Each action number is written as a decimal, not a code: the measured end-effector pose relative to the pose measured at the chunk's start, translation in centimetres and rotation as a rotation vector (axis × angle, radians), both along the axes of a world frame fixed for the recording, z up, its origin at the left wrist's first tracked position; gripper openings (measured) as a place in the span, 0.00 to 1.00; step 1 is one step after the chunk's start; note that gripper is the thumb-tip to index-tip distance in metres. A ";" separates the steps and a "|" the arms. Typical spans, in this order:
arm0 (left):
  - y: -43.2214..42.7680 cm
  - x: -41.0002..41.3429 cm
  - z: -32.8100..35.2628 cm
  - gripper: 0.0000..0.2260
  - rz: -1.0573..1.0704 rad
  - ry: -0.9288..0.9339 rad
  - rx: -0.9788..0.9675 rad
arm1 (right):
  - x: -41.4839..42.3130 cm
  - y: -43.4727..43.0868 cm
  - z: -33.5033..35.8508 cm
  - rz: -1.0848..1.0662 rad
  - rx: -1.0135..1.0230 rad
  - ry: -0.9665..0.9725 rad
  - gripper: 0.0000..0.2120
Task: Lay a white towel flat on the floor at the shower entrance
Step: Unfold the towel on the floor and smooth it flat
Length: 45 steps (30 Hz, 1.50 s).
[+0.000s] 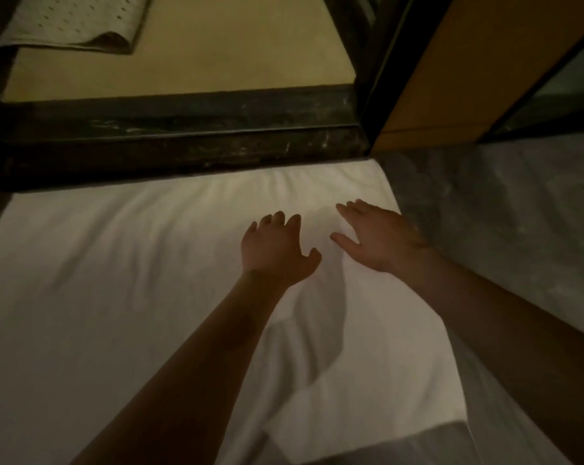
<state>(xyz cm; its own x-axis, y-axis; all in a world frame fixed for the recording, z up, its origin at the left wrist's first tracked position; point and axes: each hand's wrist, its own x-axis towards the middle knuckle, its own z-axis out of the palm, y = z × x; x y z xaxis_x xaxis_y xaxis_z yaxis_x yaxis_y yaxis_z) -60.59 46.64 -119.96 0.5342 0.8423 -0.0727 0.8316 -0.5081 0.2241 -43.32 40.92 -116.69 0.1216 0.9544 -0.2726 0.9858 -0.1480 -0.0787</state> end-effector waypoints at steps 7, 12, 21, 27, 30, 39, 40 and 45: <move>-9.4 2.0 0.8 0.27 -0.112 -0.090 -0.135 | 2.3 -10.2 0.6 -0.004 -0.030 -0.054 0.29; -16.3 3.2 -0.5 0.31 -0.191 -0.078 -0.285 | 2.2 -17.9 -1.4 -0.054 -0.075 -0.021 0.29; -24.8 3.7 -3.0 0.33 -0.355 -0.036 -0.369 | -0.5 -26.8 -5.1 -0.073 -0.129 0.146 0.29; -27.1 4.1 -4.6 0.30 -0.463 0.045 -0.357 | -0.6 -29.9 -7.8 -0.115 -0.203 0.106 0.31; -27.9 3.9 -5.4 0.30 -0.499 0.072 -0.332 | -0.4 -31.0 -8.5 -0.138 -0.227 0.037 0.33; -28.8 3.8 -5.1 0.29 -0.563 0.111 -0.300 | -0.4 -32.4 -7.4 -0.179 -0.171 -0.039 0.32; -28.9 3.6 -4.9 0.28 -0.543 0.121 -0.305 | -0.5 -32.5 -7.5 -0.153 -0.162 -0.030 0.31; -30.1 3.2 -4.3 0.27 -0.583 0.124 -0.353 | -0.7 -33.3 -7.1 -0.110 -0.185 -0.029 0.32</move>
<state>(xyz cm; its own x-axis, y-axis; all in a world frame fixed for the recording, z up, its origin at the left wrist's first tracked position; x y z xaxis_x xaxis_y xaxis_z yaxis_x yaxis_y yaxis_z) -57.44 16.57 -124.26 0.8625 0.3349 -0.3793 0.4752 -0.7937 0.3797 -44.01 7.63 -123.77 0.2324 0.8690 -0.4368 0.9645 -0.2639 -0.0117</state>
